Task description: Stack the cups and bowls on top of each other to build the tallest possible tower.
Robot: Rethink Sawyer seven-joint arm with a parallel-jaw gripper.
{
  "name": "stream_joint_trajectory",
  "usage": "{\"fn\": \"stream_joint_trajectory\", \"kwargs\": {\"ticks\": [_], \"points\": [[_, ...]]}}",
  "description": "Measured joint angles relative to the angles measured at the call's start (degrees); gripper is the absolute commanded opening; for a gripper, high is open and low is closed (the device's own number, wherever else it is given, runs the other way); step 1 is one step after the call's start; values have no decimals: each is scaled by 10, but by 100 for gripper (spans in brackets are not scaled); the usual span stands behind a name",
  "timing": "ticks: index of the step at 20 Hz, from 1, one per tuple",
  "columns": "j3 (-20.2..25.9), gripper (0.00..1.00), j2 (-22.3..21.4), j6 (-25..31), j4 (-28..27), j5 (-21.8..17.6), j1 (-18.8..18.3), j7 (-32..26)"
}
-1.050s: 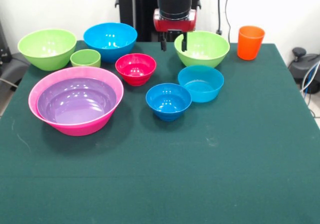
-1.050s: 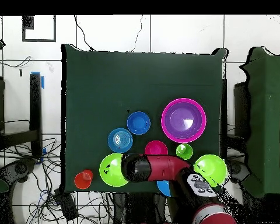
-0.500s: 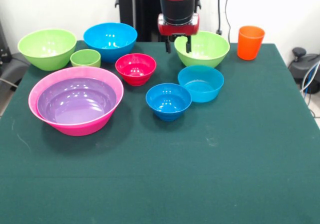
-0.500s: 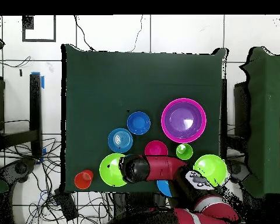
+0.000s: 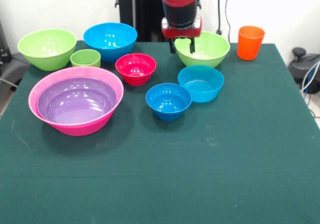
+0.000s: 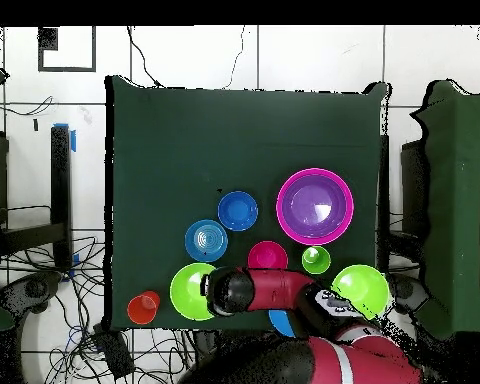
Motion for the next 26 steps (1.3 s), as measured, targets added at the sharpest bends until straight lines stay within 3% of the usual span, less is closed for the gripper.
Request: {"fn": "stream_joint_trajectory", "kwargs": {"ticks": [2, 3, 20, 26], "points": [[0, 100, 7, -3, 0, 0, 0, 0], [0, 0, 16, -9, 0, 0, -1, 0], [-1, 0, 14, -18, 1, 0, 5, 0], [-6, 0, -25, -18, 1, 0, 25, 0]]}}
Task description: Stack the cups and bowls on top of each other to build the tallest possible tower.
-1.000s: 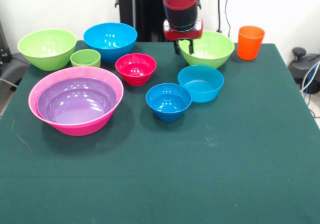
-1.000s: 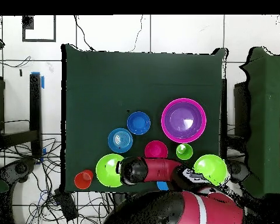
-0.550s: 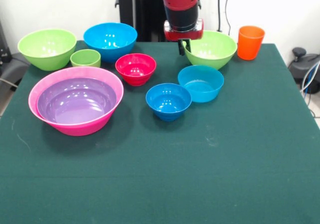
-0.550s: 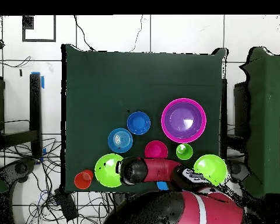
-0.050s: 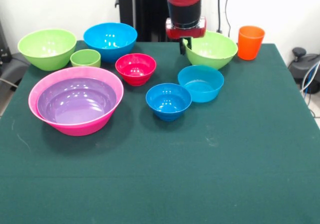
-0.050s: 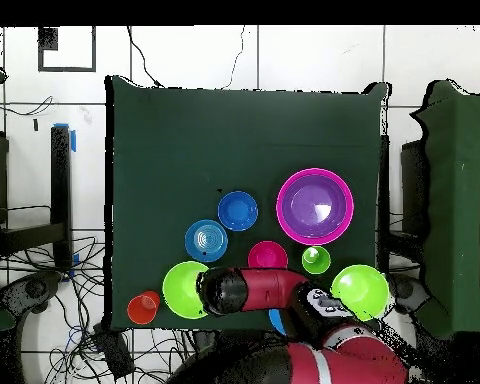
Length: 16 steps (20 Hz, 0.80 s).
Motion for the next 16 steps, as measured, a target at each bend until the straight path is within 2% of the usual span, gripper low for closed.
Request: {"fn": "stream_joint_trajectory", "kwargs": {"ticks": [9, 16], "points": [[-6, 0, -63, 4, 0, 6, 3, 0], [-6, 0, -111, 32, 1, 33, 1, 0]]}}
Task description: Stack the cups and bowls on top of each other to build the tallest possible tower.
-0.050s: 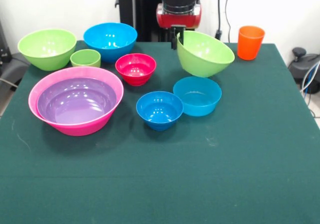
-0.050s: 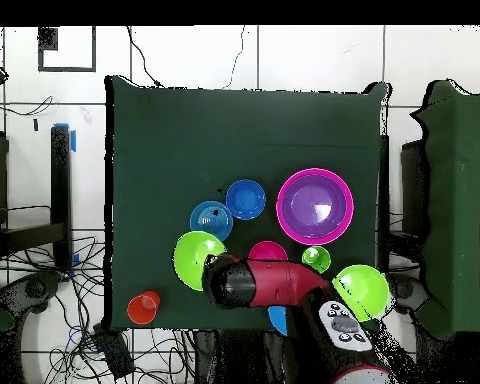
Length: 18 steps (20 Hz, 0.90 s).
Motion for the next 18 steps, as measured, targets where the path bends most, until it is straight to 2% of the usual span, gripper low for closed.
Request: {"fn": "stream_joint_trajectory", "kwargs": {"ticks": [4, 6, 9, 16, 18], "points": [[0, 0, -30, 23, 0, 19, 0, 0], [0, 0, -60, 52, 0, 39, 0, 0], [0, 0, -75, 69, 0, 49, 1, 0], [0, 0, -133, 154, 1, 77, 2, 0], [0, 0, -159, 199, 0, 88, 2, 0]]}}
